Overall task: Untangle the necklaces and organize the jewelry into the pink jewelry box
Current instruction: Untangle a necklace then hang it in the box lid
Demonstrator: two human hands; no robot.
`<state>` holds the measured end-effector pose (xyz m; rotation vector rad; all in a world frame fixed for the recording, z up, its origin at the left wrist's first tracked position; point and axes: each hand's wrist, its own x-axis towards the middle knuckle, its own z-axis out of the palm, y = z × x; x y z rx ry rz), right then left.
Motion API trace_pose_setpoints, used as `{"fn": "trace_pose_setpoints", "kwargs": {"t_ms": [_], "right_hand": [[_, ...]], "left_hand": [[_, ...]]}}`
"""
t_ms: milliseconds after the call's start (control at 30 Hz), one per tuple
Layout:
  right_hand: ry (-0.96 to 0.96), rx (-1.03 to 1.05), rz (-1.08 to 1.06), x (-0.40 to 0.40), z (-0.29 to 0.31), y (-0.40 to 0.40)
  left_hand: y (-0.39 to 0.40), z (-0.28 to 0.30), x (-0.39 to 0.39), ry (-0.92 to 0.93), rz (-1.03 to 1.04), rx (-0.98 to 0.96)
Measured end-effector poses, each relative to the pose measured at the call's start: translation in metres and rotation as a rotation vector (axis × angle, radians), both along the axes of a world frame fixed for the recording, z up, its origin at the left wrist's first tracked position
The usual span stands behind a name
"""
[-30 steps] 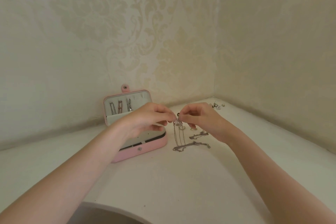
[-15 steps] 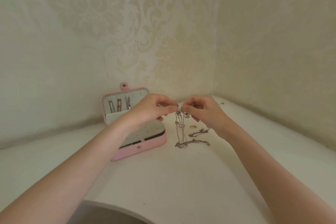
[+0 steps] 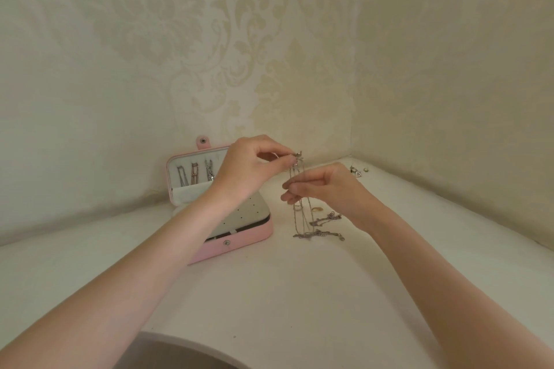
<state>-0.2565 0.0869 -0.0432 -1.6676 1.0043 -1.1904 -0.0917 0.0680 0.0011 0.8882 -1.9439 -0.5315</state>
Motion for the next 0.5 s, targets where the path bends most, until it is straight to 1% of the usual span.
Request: {"fn": "trace_pose_setpoints", "kwargs": {"t_ms": [100, 133, 167, 233, 300, 333, 400, 500], "right_hand": [[0.164, 0.088, 0.001, -0.001, -0.002, 0.001], [0.185, 0.105, -0.012, -0.002, -0.002, 0.001], [0.160, 0.106, -0.016, -0.001, 0.000, 0.000], [0.011, 0.076, 0.036, 0.003, 0.008, -0.002], [-0.141, 0.074, 0.128, 0.010, 0.020, -0.005], [-0.195, 0.102, 0.155, 0.014, 0.024, -0.006], [-0.247, 0.161, 0.154, 0.022, 0.033, -0.010], [-0.201, 0.151, 0.089, 0.032, 0.042, -0.019]], "left_hand": [[-0.003, 0.003, 0.007, 0.110, 0.031, 0.095], [-0.004, 0.005, 0.009, 0.103, 0.034, 0.105], [-0.004, 0.008, 0.011, 0.067, 0.025, 0.112], [-0.003, 0.013, 0.011, -0.012, -0.024, 0.142], [-0.003, 0.018, 0.008, -0.015, -0.043, 0.154], [-0.003, 0.021, 0.008, 0.033, -0.040, 0.165], [-0.007, 0.033, 0.012, 0.228, -0.026, 0.228], [-0.015, 0.052, 0.027, 0.576, -0.020, 0.415]]}}
